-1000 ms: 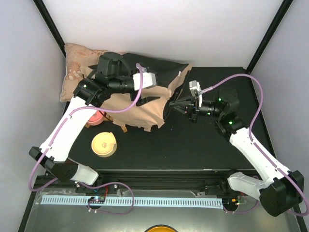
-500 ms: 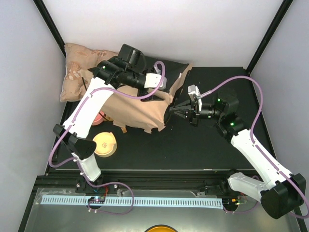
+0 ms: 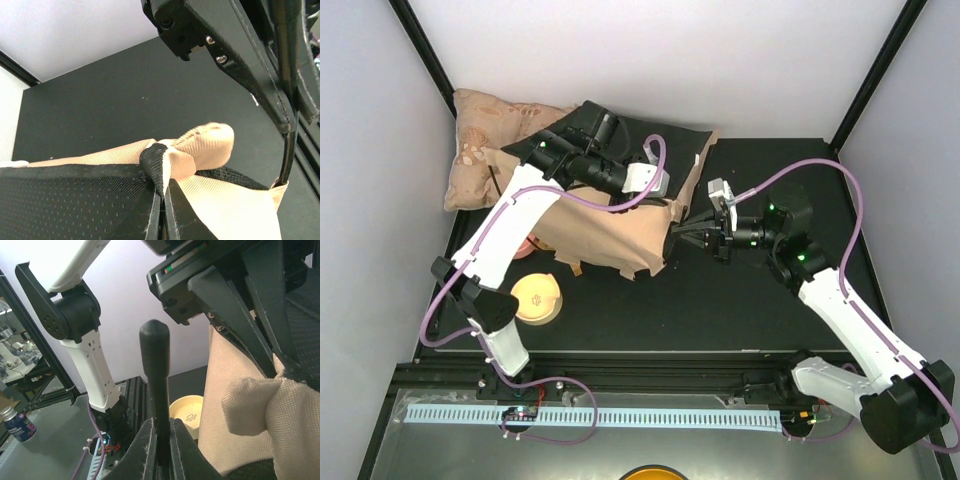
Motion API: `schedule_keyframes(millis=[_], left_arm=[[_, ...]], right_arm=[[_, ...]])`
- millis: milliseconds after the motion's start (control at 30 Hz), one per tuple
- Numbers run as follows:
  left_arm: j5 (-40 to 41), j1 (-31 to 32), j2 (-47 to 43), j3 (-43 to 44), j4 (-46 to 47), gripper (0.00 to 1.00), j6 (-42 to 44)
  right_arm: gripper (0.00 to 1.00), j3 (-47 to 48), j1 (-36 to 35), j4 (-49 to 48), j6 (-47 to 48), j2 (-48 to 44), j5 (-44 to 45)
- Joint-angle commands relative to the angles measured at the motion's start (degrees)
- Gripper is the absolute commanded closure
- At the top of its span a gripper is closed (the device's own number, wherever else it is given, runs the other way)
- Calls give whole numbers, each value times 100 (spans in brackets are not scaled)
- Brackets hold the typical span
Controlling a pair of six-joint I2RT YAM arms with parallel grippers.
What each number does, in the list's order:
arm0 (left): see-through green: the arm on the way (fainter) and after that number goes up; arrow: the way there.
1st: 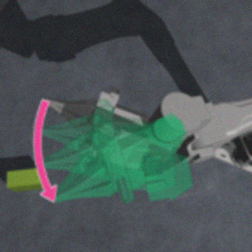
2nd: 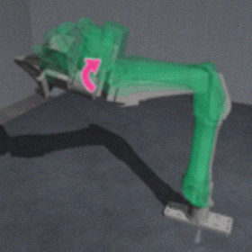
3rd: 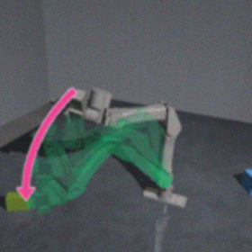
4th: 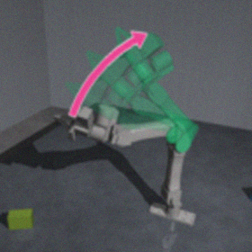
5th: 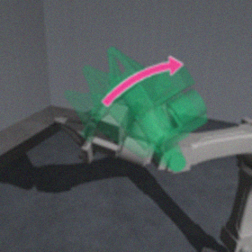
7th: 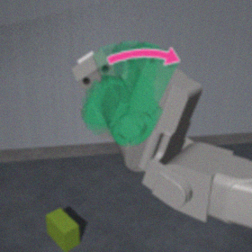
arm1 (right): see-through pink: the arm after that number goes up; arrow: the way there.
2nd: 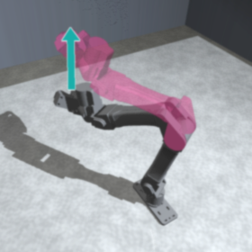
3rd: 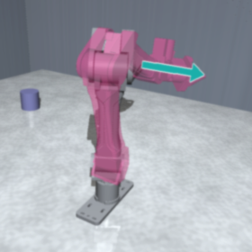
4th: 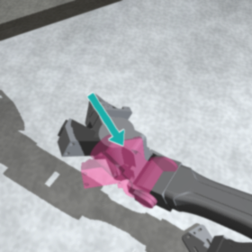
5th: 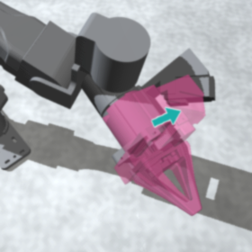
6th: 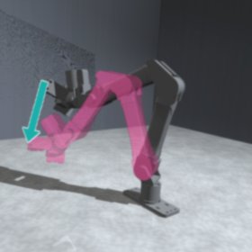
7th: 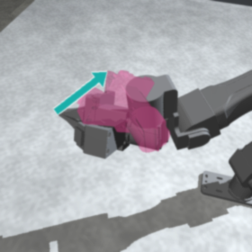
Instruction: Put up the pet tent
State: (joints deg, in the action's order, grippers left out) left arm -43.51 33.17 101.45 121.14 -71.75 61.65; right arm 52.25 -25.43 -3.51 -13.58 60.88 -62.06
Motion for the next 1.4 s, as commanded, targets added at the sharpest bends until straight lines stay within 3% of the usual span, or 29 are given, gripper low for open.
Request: schedule_keyframes(millis=[0,133,333,467,1100,1367], left_arm=[[-688,122,-690,-694,1129,98,-1063],[-674,160,-1596,-1950,3013,98,-2687],[-408,158,-2630,-3645,5761,98,-5388],[-544,164,-2724,-3756,6018,99,-6276],[-826,249,-2761,-3878,5355,98,-6077],[-1038,290,-3048,-4062,5066,98,-5396]], right_arm=[[99,-170,-66,944,31,-151,-129],[99,-286,-90,1518,420,-267,-33],[99,-680,-170,1613,499,-336,263],[99,-663,-261,1748,625,-272,338],[99,55,-602,2254,945,133,799],[99,166,-612,2197,886,178,810]])
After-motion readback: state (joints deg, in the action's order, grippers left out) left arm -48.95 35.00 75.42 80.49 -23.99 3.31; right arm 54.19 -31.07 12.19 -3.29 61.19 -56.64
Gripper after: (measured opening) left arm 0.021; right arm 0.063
